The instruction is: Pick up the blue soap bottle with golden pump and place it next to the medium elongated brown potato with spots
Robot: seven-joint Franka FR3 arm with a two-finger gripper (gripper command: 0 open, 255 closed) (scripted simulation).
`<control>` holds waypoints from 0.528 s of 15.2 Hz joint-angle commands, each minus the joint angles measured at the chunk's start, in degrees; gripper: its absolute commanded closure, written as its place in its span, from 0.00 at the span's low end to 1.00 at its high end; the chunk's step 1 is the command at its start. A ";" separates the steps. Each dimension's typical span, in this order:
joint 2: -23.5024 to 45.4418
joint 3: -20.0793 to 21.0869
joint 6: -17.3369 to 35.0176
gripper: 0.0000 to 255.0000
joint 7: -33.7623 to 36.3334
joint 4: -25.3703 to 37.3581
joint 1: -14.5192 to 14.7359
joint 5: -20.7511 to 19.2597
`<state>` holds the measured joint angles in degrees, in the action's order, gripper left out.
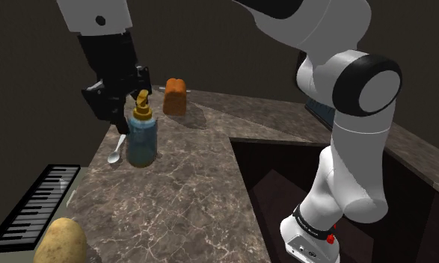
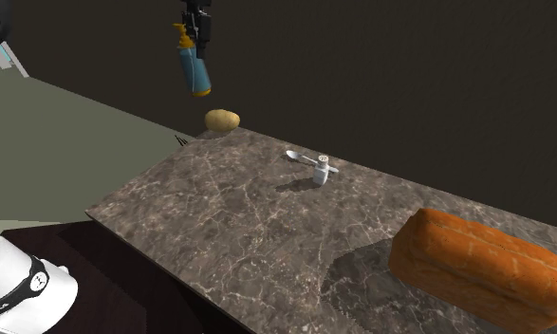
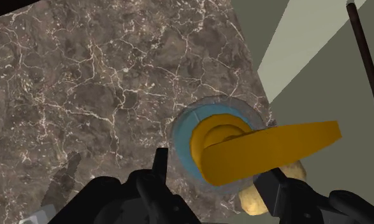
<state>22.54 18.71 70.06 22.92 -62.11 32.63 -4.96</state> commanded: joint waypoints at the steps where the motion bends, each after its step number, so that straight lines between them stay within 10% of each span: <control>1: 3.28 0.58 -1.62 1.00 2.54 4.84 2.50 -0.66; 5: 14.56 0.95 -8.75 1.00 7.20 23.36 10.06 -3.27; 8: 10.65 1.22 -3.43 1.00 7.24 14.04 8.15 -2.12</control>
<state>33.60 19.88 65.51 30.07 -46.60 40.99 -7.21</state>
